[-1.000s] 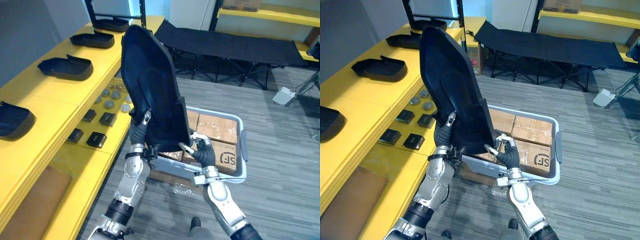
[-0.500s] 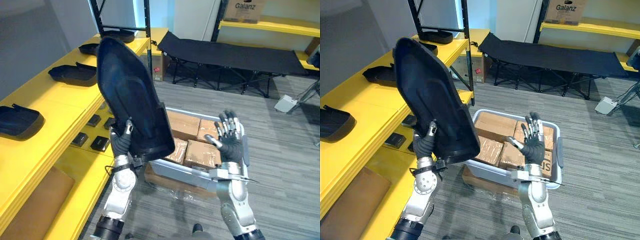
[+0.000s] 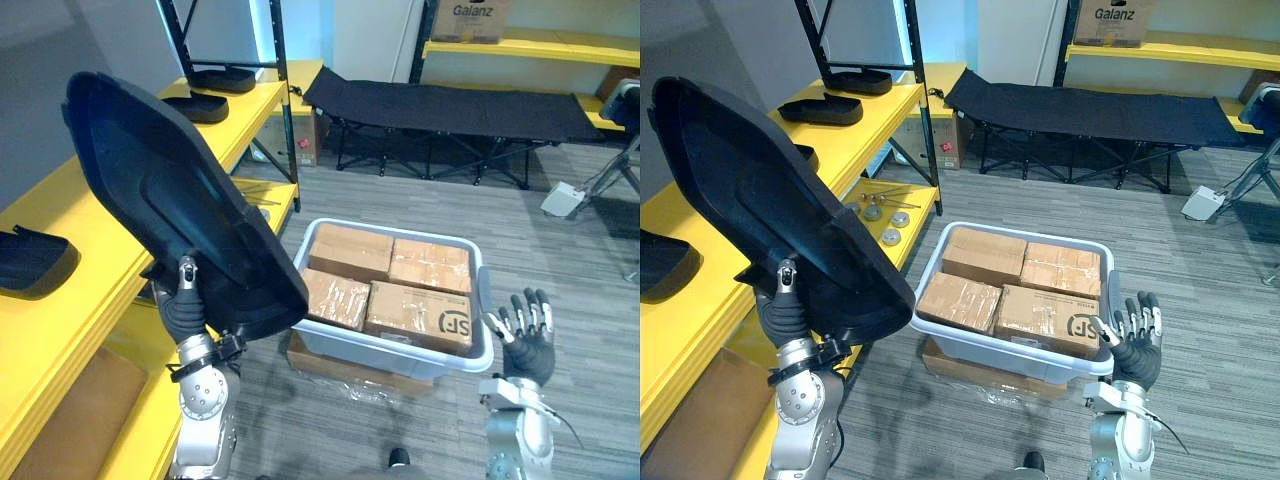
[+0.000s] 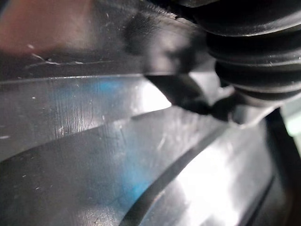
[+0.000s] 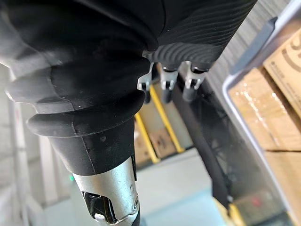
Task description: Walk over and take plastic housings, then place them on the shelf
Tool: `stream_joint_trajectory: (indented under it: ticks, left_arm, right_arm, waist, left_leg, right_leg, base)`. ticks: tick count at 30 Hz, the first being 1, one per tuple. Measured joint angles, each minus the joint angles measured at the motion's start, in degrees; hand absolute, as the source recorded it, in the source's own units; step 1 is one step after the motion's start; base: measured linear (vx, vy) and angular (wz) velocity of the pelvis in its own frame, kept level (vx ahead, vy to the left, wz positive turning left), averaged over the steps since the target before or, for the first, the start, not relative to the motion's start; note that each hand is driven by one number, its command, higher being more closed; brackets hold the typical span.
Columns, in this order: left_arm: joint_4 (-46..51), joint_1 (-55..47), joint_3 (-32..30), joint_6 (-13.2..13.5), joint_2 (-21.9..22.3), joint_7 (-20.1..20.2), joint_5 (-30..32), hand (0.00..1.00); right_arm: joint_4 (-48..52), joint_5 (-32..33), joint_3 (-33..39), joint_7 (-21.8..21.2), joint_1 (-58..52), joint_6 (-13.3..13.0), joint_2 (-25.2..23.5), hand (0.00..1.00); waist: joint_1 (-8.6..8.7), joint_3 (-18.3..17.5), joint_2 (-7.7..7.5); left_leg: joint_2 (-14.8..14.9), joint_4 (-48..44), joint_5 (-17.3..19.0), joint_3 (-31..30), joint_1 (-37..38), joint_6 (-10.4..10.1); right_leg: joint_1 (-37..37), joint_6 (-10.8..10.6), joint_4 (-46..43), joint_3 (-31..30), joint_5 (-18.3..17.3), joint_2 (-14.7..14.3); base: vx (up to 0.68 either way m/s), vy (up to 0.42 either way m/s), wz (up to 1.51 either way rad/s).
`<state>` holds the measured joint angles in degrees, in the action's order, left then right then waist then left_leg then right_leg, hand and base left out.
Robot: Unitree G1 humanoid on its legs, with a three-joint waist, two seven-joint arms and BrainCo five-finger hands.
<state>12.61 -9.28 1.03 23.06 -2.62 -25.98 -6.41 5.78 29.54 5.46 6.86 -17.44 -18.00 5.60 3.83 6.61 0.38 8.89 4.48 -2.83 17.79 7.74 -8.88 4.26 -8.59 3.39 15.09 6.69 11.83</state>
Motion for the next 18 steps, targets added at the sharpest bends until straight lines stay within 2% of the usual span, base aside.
stream_joint_trajectory:
  ticks: [3, 5, 7, 8, 10, 13, 14, 16, 17, 18]
  left_arm:
    - [2.9, -1.4, -0.7, -0.3, 0.1, -0.2, 0.4, 1.00]
    - [6.4, -3.4, -3.3, -1.1, 0.9, -0.5, 1.9, 1.00]
    - [9.0, -5.3, -6.0, -2.0, 0.8, -1.2, 2.9, 1.00]
    - [10.2, -6.8, -8.4, -2.0, 0.9, -1.5, 2.9, 1.00]
    - [10.8, -7.8, -10.1, -2.0, 0.9, -1.4, 2.7, 1.00]
    - [11.1, -9.2, -12.9, -1.8, 0.9, 0.1, 1.9, 1.00]
    - [11.1, -9.2, -13.2, -1.8, 0.9, 0.5, 1.8, 1.00]
    - [11.1, -8.8, -13.8, -1.8, 0.8, 2.4, 1.4, 1.00]
    - [11.1, -8.3, -13.5, -1.8, 0.8, 4.1, 0.3, 1.00]
    - [11.1, -7.8, -13.4, -1.6, 0.6, 5.6, -0.3, 1.00]
  right_arm:
    - [-2.3, -1.3, -2.8, -0.7, 2.2, 1.7, 0.0, 0.00]
    - [-4.9, -3.0, -7.0, -0.9, 5.0, 4.0, 0.2, 0.00]
    - [-6.4, -4.8, -10.2, -1.9, 7.2, 5.2, 0.5, 0.00]
    - [-7.3, -6.4, -13.2, -2.1, 9.7, 5.6, 1.1, 0.00]
    - [-8.0, -8.4, -15.0, -1.7, 11.9, 5.7, 1.5, 0.00]
    - [-9.3, -12.3, -16.1, 1.5, 16.9, 7.1, 1.8, 0.00]
    - [-9.3, -12.2, -16.1, 2.2, 17.3, 7.1, 1.8, 0.00]
    - [-9.1, -10.1, -15.5, 4.0, 17.4, 7.8, 1.9, 0.00]
    - [-9.0, -9.5, -14.6, 5.1, 16.6, 8.5, 1.9, 0.00]
    - [-8.2, -9.5, -13.8, 5.9, 15.1, 9.2, 1.7, 0.00]
  waist:
    - [-0.65, 0.0, -0.04]
    - [-2.61, 0.0, 0.03]
    - [-4.25, -0.1, 0.17]
    - [-5.48, -0.1, 0.15]
    - [-6.50, 0.0, 0.14]
    - [-9.12, -0.1, -0.10]
    - [-9.51, -0.1, -0.13]
    - [-9.25, 0.0, -0.29]
    - [-8.76, 0.1, -0.64]
    - [-7.88, 0.5, -1.39]
  left_leg:
    - [0.0, -0.6, 0.0, -3.1, -1.2, 0.0]
    - [-0.2, -1.0, -0.2, -6.3, -2.1, 0.1]
    - [-0.4, -1.0, -0.5, -8.4, -2.9, 0.1]
    - [-0.7, -0.8, -0.8, -10.2, -3.5, 0.2]
    - [-1.1, -0.7, -1.0, -11.8, -4.2, 0.3]
    - [-2.4, 0.0, -2.1, -16.8, -6.2, 0.7]
    - [-2.5, 0.0, -2.2, -17.7, -6.6, 0.7]
    - [-2.8, 0.0, -2.8, -22.2, -7.9, 0.8]
    - [-3.0, 0.0, -3.0, -25.3, -8.7, 1.0]
    - [-3.6, 0.0, -3.4, -28.6, -9.9, 0.9]
  right_leg:
    - [1.3, -0.1, 0.0, 3.0, -0.2, 0.2]
    - [3.0, -0.2, 0.0, 5.9, -0.8, 0.3]
    - [4.0, -0.4, 0.0, 8.5, -1.4, 0.5]
    - [4.8, -0.6, 0.0, 10.3, -1.8, 0.6]
    - [5.1, -0.7, -0.1, 11.8, -2.0, 0.8]
    - [6.1, -1.1, -1.3, 16.1, -3.4, 1.6]
    - [6.1, -1.1, -2.0, 16.2, -3.9, 1.7]
    - [5.9, 0.6, -5.8, 12.5, -6.4, 1.7]
    - [5.7, 2.1, -8.5, 7.8, -8.7, 1.5]
    - [5.6, 3.8, -10.8, 3.7, -12.7, 1.2]
  base:
    - [0.00, 0.001, 0.47]
    - [0.00, -0.004, 0.67]
    - [0.01, -0.007, 0.72]
    - [0.01, -0.005, 0.74]
    - [0.01, 0.000, 0.63]
    - [0.02, -0.003, 0.72]
    - [0.05, 0.003, 0.95]
    - [0.06, 0.030, 1.08]
    - [0.04, 0.037, 1.40]
    - [0.03, 0.011, 1.45]
